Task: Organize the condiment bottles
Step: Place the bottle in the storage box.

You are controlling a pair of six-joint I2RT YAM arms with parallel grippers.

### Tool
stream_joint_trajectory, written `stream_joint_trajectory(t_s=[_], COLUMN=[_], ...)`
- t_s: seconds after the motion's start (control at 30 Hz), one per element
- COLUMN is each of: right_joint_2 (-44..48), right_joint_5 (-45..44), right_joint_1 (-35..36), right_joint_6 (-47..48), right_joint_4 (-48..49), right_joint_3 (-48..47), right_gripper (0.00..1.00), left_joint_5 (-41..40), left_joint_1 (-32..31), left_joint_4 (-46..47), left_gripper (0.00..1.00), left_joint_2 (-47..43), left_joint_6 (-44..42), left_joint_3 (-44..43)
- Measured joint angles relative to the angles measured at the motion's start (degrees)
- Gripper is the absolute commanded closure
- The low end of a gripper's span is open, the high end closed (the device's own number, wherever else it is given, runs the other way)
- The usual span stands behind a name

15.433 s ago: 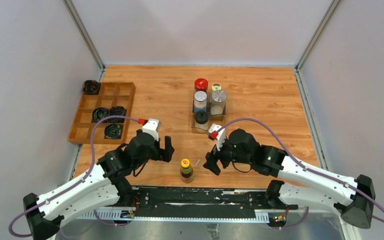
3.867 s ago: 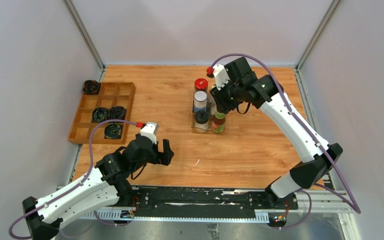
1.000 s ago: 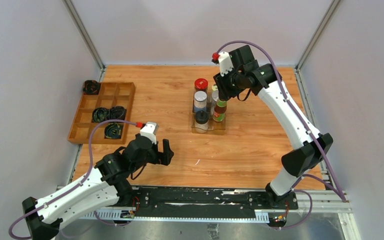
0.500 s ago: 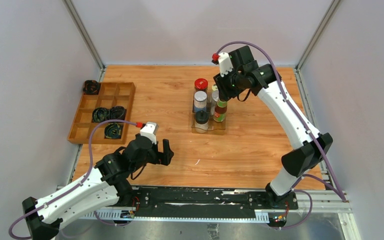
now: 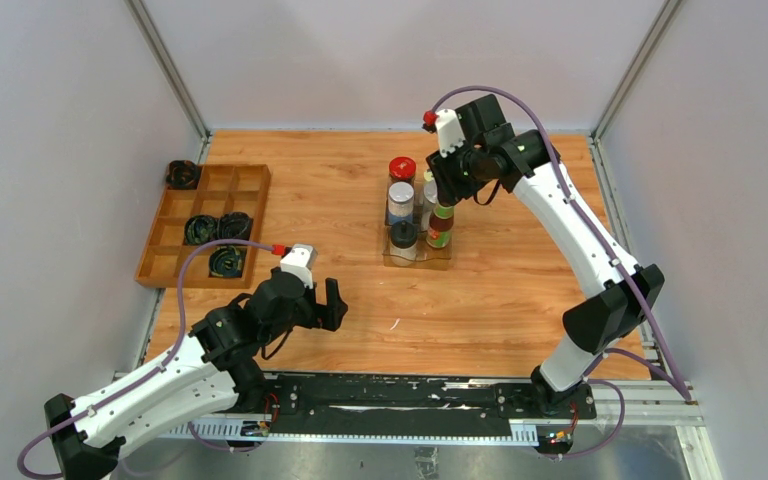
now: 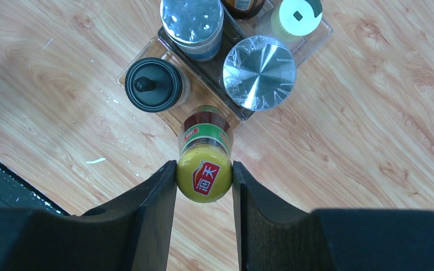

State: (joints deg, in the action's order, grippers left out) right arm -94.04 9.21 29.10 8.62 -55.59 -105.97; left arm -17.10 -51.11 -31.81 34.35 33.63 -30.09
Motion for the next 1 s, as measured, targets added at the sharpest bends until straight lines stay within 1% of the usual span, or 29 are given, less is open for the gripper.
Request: stream_joint_trajectory(t_s=[0.5, 1.0], right_joint_2=[-0.2, -2.7], right_joint_5=[1.3, 1.3], right_joint_1=[0.0, 0.0], right_joint_6=[-0.1, -0.3], right_joint_4=[0.3, 0.7], right_joint_3=[0.1, 0.2], right_gripper=[0.73, 0.73], left_joint_5=[0.0, 0.0], left_joint_1=[0.0, 0.0], left_joint_4=[0.1, 0.4], left_gripper=[0.0, 0.0], left_joint_2=[-0.1, -0.2], left_joint_6=[0.0, 0.0], left_joint_3=[0.1, 0.7])
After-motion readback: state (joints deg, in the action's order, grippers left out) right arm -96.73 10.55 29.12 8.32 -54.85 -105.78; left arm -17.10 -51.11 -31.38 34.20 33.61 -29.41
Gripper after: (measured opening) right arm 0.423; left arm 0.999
